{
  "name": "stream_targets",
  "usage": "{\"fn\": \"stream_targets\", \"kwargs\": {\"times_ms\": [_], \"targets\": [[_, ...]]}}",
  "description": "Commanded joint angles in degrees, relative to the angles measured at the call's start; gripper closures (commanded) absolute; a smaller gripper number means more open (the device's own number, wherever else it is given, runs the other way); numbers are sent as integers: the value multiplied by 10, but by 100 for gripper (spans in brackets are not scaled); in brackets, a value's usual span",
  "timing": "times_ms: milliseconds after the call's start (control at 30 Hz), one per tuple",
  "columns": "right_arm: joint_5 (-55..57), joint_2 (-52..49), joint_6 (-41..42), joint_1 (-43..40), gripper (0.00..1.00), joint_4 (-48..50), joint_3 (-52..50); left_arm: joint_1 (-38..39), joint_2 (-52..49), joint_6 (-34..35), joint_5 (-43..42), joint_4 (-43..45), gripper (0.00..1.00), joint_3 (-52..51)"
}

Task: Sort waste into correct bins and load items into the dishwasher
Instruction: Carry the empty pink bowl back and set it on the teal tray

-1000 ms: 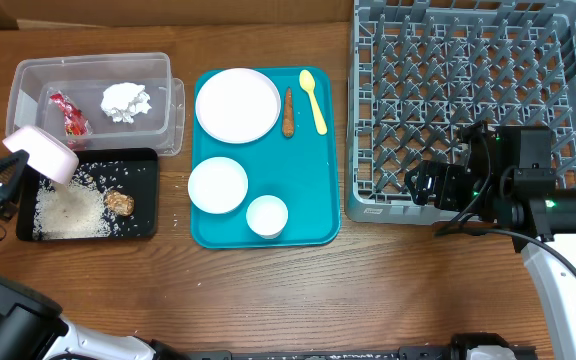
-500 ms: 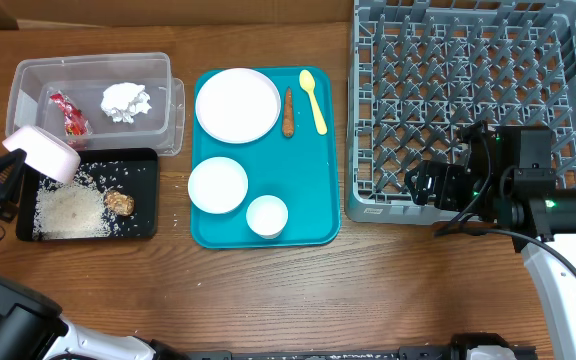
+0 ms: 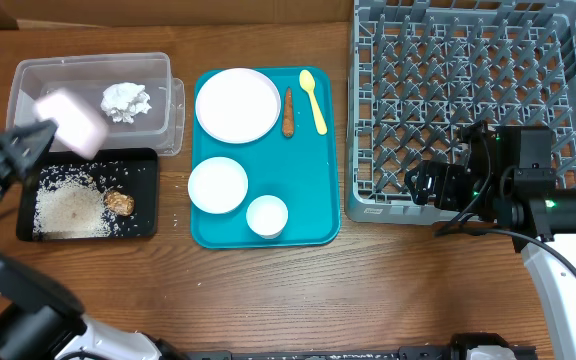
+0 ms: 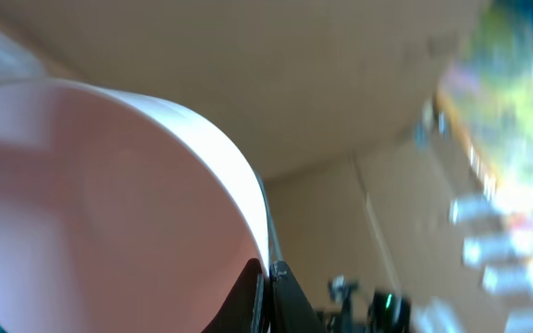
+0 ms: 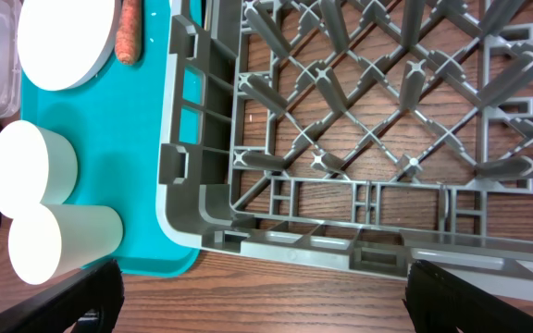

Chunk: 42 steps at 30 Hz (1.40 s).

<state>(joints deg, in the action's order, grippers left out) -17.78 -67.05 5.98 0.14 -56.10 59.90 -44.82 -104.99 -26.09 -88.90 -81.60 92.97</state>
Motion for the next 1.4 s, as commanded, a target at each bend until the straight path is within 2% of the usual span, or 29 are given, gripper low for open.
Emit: {"fn": "stream_targets", "kwargs": {"times_ms": [0,67,133,200,433,500,667,867,1300,1367], "targets": [[-3,-3,-2,1,0,4,8,93,29,26,28,31,96,82],[-3,-3,-2,1,0,5,8,148,29,110,106,80,96,117],[-3,-3,-2,1,0,6,8,216,29,220,233,134,96,149],[-3,-3,-2,1,0,7,8,284,29,268,338,168,96,171],[-3,-3,-2,1,0,9,8,530,15,266,697,223,96,184],[-3,-3,-2,1,0,9,8,586,-1,239,750,223,96,184],[-3,-3,-2,1,0,8,8,688,-54,214,832,201,96,184],[-3,-3,-2,1,0,9,8,747,-118,217,846,166,96,184],[-3,-3,-2,1,0,9,8,763,-194,305,849,115,96,184],[-3,-3,-2,1,0,9,8,763,-194,311,849,115,86,184]]}}
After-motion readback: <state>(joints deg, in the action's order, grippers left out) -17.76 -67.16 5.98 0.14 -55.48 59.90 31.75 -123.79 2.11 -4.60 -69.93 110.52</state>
